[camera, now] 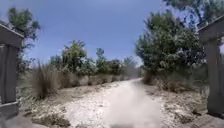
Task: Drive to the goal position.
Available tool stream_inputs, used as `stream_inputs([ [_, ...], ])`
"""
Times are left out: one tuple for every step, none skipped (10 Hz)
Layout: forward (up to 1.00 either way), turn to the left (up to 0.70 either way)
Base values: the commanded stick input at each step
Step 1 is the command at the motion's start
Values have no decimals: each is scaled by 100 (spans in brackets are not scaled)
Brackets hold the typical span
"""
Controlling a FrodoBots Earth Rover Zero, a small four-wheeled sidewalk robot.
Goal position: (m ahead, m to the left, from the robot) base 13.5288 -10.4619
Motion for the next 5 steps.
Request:
stream_inputs([
  [30,0],
  [30,0],
  [30,0],
  [30,0],
  [30,0],
])
